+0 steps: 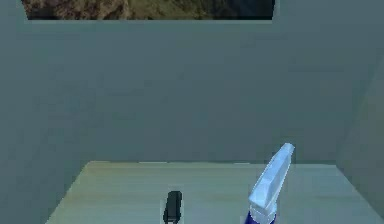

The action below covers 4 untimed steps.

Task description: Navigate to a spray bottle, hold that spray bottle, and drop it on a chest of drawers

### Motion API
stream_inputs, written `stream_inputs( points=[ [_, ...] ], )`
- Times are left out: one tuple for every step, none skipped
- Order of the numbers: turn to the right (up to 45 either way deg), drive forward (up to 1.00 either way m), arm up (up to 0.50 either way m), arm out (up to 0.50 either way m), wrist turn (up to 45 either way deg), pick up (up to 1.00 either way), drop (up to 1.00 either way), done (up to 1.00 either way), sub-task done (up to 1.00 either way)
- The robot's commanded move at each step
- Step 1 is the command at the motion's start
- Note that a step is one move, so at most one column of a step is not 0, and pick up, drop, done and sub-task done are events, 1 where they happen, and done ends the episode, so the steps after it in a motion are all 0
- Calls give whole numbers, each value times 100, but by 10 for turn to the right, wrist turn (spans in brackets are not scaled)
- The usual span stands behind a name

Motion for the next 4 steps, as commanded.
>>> stream_inputs(
  points=[
    [390, 0, 0, 0, 0, 0, 0, 0, 0],
    [-450, 0, 0, 0, 0, 0, 0, 0, 0],
    [-450, 0, 0, 0, 0, 0, 0, 0, 0],
    [-450, 0, 0, 0, 0, 0, 0, 0, 0]
  ],
)
